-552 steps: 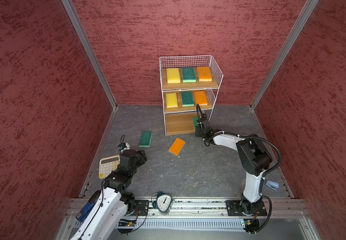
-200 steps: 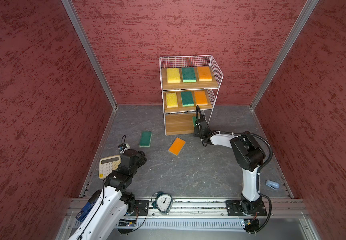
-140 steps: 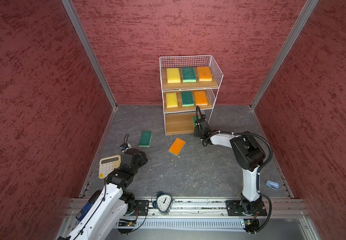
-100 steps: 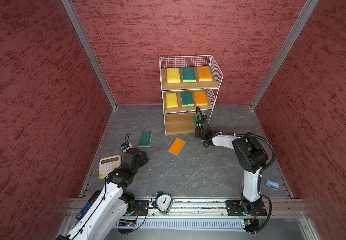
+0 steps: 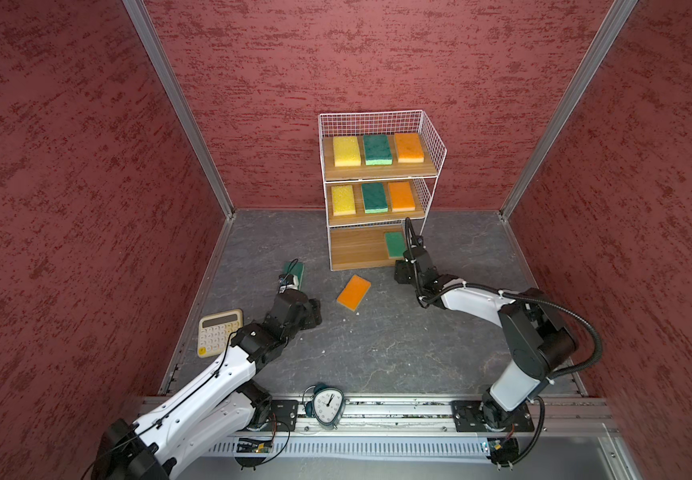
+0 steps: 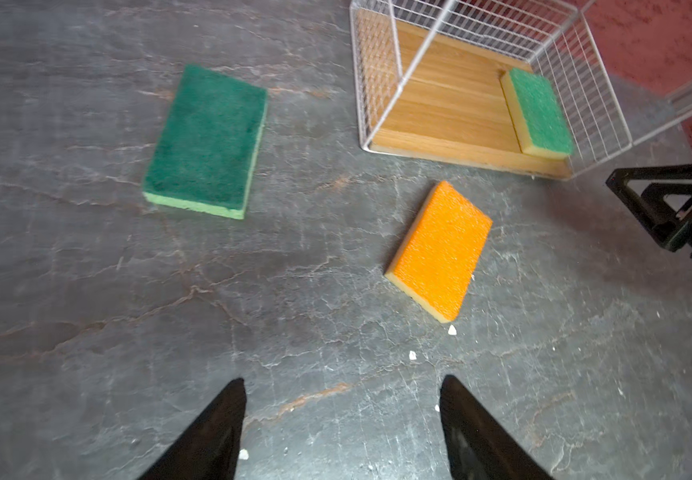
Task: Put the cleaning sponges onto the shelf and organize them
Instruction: 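Withdraw the right gripper from the shelf while the left gripper moves over the orange sponge, then lower the left gripper onto the orange sponge and close on it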
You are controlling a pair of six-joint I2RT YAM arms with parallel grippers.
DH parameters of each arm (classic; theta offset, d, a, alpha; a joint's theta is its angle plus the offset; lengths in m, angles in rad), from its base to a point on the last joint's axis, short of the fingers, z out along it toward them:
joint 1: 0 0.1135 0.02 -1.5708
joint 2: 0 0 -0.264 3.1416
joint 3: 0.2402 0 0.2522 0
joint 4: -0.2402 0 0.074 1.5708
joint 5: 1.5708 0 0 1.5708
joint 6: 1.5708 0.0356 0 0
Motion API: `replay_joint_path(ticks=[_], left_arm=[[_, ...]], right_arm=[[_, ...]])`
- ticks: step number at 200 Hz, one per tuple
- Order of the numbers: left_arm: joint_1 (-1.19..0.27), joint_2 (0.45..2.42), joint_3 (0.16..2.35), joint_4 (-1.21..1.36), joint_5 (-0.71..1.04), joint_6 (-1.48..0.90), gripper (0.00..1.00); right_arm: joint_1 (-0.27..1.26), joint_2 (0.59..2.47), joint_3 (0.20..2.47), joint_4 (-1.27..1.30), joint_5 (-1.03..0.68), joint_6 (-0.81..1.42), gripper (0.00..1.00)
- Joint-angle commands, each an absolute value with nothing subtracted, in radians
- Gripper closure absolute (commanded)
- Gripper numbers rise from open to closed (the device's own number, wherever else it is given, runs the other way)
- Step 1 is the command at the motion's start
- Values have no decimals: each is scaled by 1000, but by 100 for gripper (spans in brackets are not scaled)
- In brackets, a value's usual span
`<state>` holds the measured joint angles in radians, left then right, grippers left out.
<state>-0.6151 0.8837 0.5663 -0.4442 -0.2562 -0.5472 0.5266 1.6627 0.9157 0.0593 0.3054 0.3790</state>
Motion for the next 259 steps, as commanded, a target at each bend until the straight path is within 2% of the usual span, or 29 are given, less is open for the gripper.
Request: replay_joint_path(ticks=[1, 50, 112, 135, 137, 140, 142, 259], left_arm=[[-655, 965, 617, -404, -280, -481, 24], [-727, 1229, 714, -335, -291, -395, 19], [-721, 1440, 738, -130, -140, -302, 15], [-703, 1479, 750, -96, -92, -280, 13], [-701, 1482, 751, -95, -87, -278, 11], [-697, 1485, 754, -94, -81, -274, 2], [-695, 1489, 755, -94, -78, -273, 0], [-647, 1600, 804, -99, -46, -184, 1]], right_arm=[[527, 1564, 851, 41, 305, 391, 26], [523, 1357, 712, -64, 321, 395, 13], [467, 1129, 636, -225, 313, 430, 1], [448, 1066, 622, -259, 302, 437, 1], [447, 1062, 622, -262, 301, 438, 1], [445, 1057, 621, -265, 300, 439, 1], [444, 1053, 621, -266, 299, 440, 1], [423, 1040, 616, -275, 281, 469, 1]])
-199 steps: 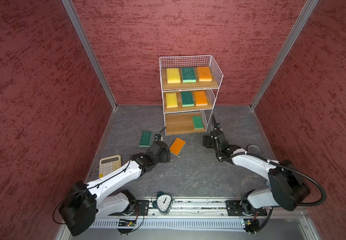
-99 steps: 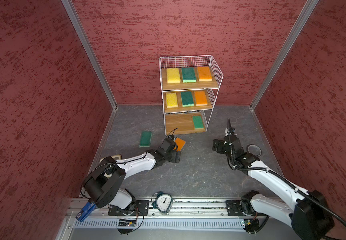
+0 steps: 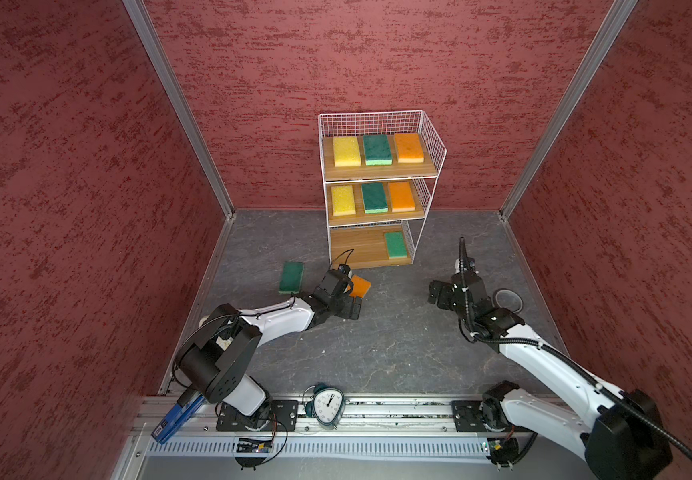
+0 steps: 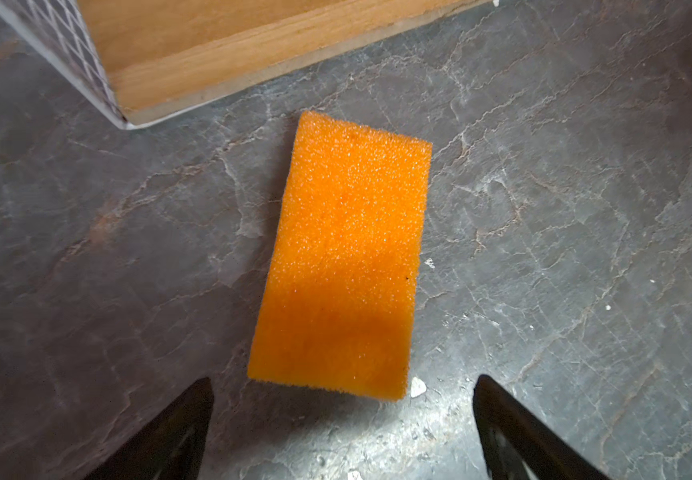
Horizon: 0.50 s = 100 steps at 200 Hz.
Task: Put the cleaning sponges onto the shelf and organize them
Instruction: 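Lower the left gripper onto the orange sponge and close on it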
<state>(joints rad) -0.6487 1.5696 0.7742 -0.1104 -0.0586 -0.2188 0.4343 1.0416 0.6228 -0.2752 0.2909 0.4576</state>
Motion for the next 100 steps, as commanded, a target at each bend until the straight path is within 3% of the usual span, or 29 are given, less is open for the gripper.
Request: replay_joint_path(ticks=[1, 100], left_arm=[[-647, 1601, 805, -99, -47, -184, 1], [-655, 1716, 880, -148, -86, -141, 5]], right_arm=[[423, 1040, 616, -275, 281, 469, 1], [414, 1055, 612, -255, 276, 465, 1]])
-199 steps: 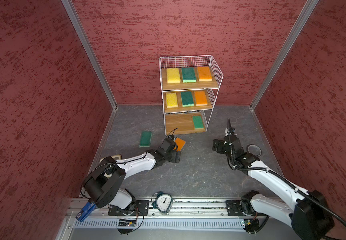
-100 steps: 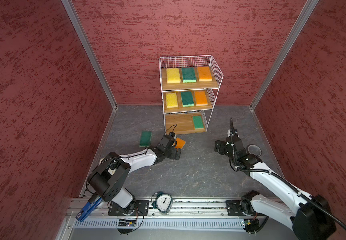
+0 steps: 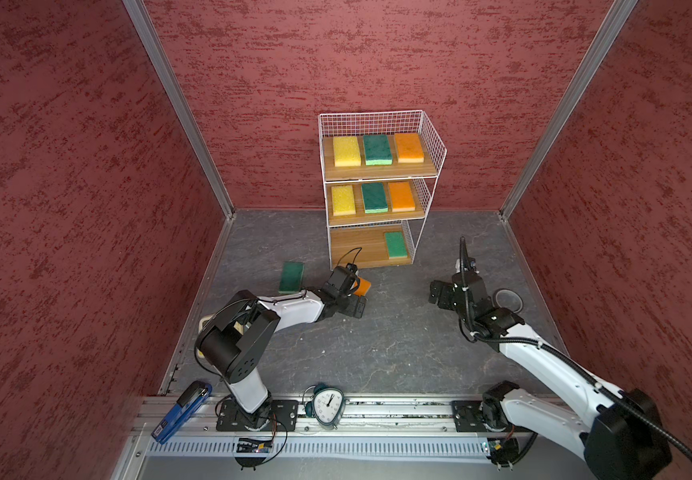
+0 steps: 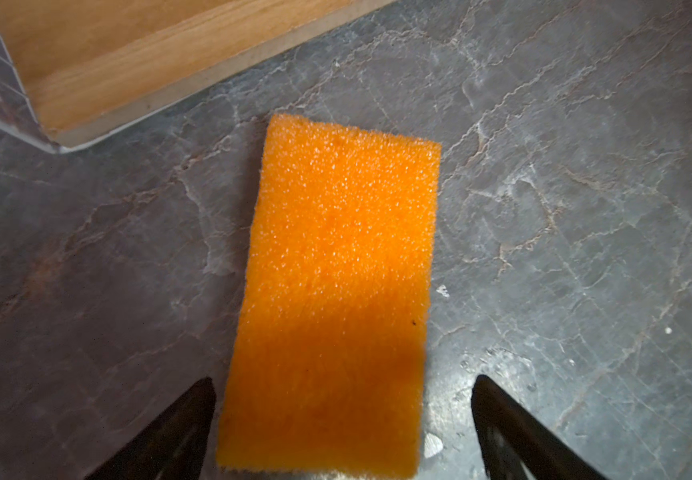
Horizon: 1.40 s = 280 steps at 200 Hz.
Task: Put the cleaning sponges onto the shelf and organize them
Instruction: 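Lower the left gripper onto the orange sponge and close on it, then lift the orange sponge with the left gripper and carry it toward the bottom shelf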
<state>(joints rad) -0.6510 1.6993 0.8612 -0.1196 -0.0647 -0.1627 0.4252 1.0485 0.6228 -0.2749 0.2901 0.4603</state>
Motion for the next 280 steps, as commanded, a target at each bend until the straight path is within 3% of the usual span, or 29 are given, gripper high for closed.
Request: replay_joint_path(ticks=[1, 25, 49, 163, 241, 280], left_arm=[[-655, 1716, 881, -148, -85, -141, 5], [-665, 1737, 902, -183, -98, -140, 7], [-695, 1757, 924, -222, -131, -133, 17], [-740, 1830, 983, -330, -249, -253, 40], [-755, 1831, 1011, -325, -203, -317, 65], [-750, 1856, 1011, -303, -148, -359, 65]], right_arm=[[414, 1056, 612, -255, 276, 465, 2], [411, 1065, 612, -247, 268, 460, 3], [410, 1065, 607, -242, 264, 459, 4], [402, 993, 572, -231, 240, 428, 10], [395, 944, 575, -241, 236, 408, 10], [391, 922, 577, -248, 237, 407, 9]])
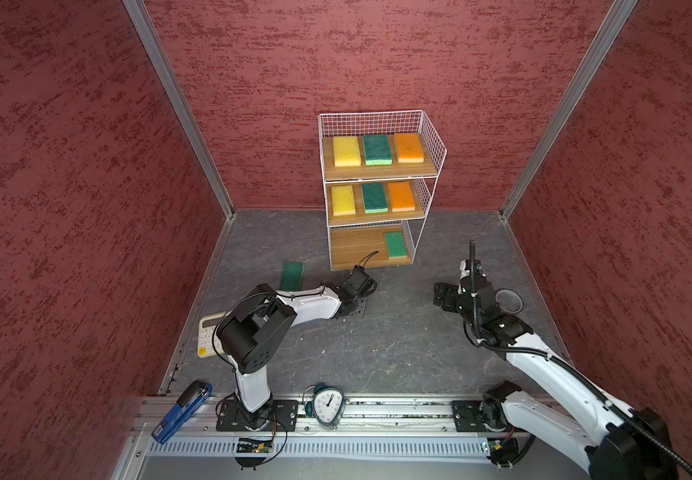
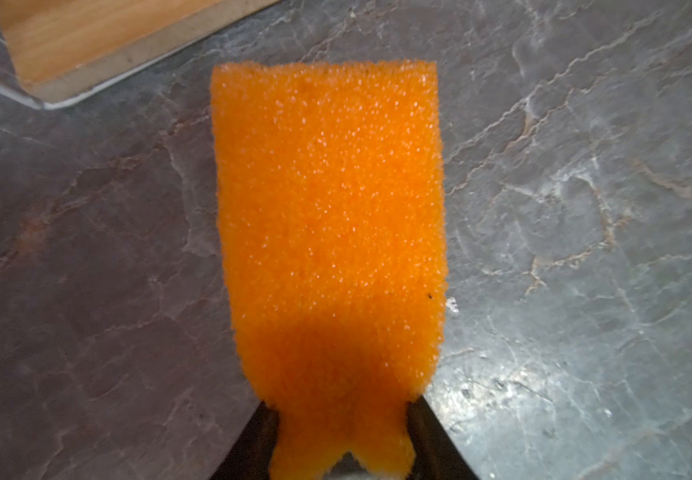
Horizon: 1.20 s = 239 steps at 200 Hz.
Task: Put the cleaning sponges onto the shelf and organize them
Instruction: 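Lift the orange sponge with the left gripper and carry it toward the bottom shelf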
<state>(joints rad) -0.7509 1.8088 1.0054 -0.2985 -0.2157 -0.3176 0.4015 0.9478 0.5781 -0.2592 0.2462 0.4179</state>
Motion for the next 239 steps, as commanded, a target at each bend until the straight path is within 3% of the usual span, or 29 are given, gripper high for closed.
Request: replay_joint_path(ticks=[1, 62, 106, 112, 119, 124, 159, 212, 239], left_arm=[[-749, 1857, 1010, -303, -147, -360, 65], [-739, 1874, 1001, -279, -125, -383, 61], [-749, 1849, 992, -276, -129, -404, 52], [-749, 1850, 992, -276, -127, -405, 47], [-749, 1851, 993, -275, -125, -406, 32], [-749, 1853, 994, -275, -121, -404, 29], [-759, 1883, 1023, -299, -133, -383, 33], [-818, 1939, 1120, -454, -325, -356, 35], [-829, 1965, 1144, -485, -335, -363, 40]], right_arm=[[391, 922, 576, -248, 237, 407, 9], [386, 894, 573, -259, 237, 412, 8], [386, 893, 579, -262, 232, 414, 8], [386, 892, 581, -263, 230, 415, 8], [387, 893, 582, -262, 229, 415, 8], [386, 893, 583, -264, 228, 414, 8], [386, 889, 581, -274, 236, 416, 8], [385, 869, 579, -282, 253, 416, 8], [385, 870, 581, -286, 248, 419, 8]])
